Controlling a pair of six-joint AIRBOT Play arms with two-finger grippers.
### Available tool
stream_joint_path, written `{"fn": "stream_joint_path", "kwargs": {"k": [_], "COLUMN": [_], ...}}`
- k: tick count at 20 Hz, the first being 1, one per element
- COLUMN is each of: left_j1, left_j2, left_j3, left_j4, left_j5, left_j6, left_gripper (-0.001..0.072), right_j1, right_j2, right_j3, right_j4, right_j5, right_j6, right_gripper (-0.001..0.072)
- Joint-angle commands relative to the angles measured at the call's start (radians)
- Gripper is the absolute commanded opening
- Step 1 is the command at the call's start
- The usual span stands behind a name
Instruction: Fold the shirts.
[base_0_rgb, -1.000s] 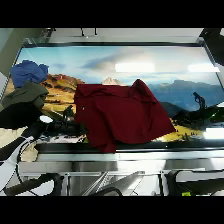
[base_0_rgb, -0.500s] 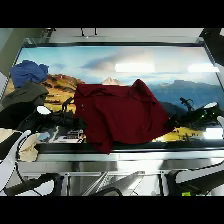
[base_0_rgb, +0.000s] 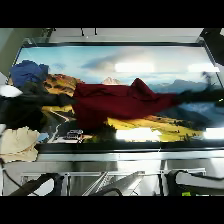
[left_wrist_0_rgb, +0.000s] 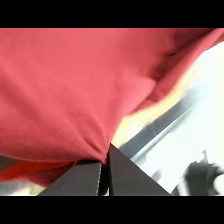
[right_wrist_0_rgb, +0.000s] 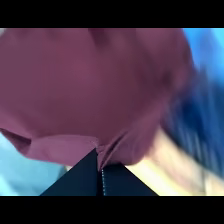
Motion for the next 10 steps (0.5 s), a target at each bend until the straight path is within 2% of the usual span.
{"fn": "stream_joint_path", "kwargs": {"k": [1, 6, 8, 10], "left_j1": [0.168, 0.389, 0.436, 0.421], "left_j2": [0.170, 0.384, 0.432, 0.446], "left_j3": [0.236, 0.571, 0.663, 0.735], "left_j4": [-0.233, -0.249, -0.236, -0.125], "left_j5": [-0.162, -0.148, -0.113, -0.094], "left_j6": [0.014, 0.013, 0.008, -0.036], "left_gripper": [0.0017, 0.0017, 0.0017, 0.0017], "right_j1": [-0.003, -0.003, -0.003, -0.003], "right_j2": [0.268, 0.599, 0.672, 0.678], "right_j3": [0.175, 0.247, 0.247, 0.251], "right_j4": [0.207, 0.226, 0.225, 0.219], "right_j5": [-0.134, -0.439, -0.500, -0.506], "right_j6": [-0.022, -0.102, -0.172, -0.217], "right_gripper": [0.0019, 0.0019, 0.0019, 0.0019]}}
